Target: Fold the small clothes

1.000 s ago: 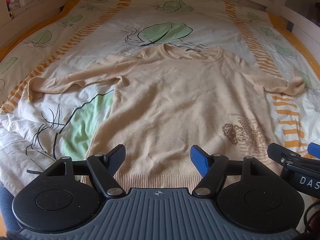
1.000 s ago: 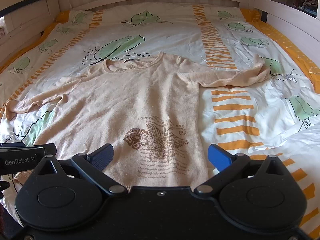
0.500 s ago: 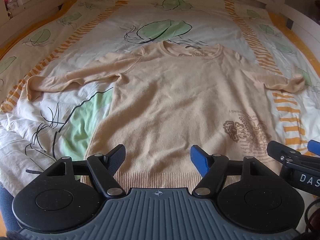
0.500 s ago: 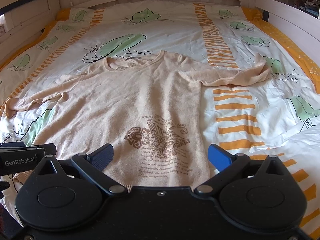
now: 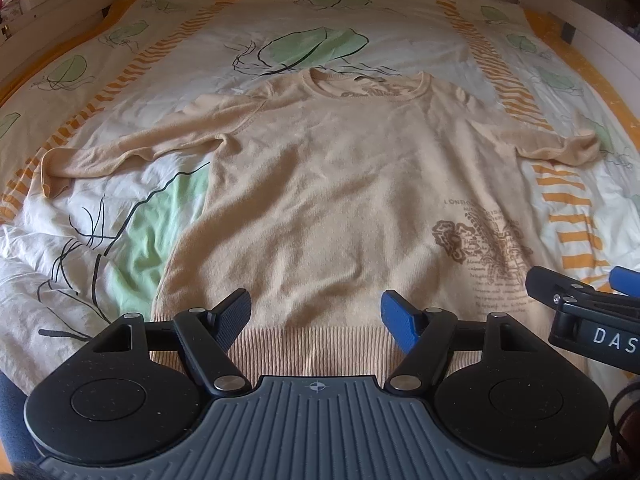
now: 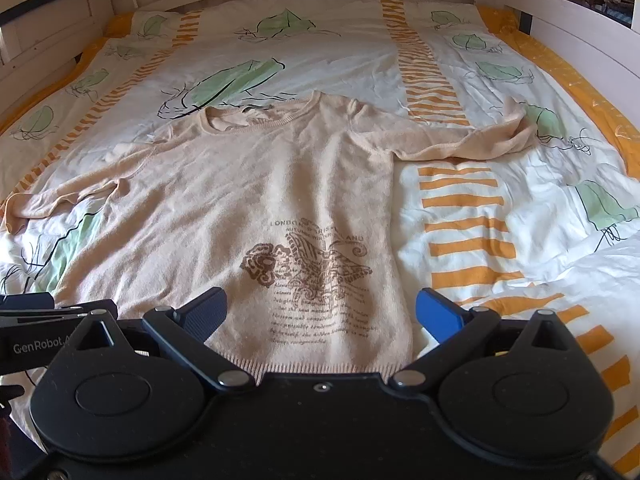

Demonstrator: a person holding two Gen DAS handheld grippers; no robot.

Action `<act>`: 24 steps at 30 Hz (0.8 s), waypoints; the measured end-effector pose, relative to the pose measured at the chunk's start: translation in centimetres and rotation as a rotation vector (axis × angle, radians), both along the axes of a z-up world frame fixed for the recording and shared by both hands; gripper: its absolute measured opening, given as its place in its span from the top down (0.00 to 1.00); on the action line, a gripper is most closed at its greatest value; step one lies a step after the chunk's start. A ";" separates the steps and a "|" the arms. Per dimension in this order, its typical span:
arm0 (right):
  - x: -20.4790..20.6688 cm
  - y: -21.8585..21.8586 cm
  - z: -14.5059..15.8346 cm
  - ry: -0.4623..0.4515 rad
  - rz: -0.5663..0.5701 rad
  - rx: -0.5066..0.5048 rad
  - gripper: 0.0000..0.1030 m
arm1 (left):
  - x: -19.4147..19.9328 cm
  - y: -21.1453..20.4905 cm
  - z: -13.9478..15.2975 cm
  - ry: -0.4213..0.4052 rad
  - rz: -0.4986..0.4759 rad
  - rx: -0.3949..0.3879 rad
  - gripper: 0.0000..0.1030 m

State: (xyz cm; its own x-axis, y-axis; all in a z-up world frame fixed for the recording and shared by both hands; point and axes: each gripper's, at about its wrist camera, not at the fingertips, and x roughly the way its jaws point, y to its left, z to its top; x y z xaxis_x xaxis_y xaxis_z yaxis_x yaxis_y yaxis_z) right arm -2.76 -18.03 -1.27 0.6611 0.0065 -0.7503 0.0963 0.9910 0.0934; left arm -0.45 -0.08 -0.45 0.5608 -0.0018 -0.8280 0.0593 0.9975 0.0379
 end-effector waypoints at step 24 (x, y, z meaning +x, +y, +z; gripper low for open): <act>0.2 0.3 -0.5 0.026 0.003 0.006 0.02 | 0.1 -0.4 -0.4 0.015 -0.009 -0.002 0.32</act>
State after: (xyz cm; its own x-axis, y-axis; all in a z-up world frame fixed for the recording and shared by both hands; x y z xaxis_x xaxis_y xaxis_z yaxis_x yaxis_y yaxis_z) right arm -2.57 -17.75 -1.74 0.6415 0.0134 -0.7670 0.0955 0.9907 0.0971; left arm -0.38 -0.43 -0.88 0.5479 -0.0083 -0.8365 0.0690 0.9970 0.0354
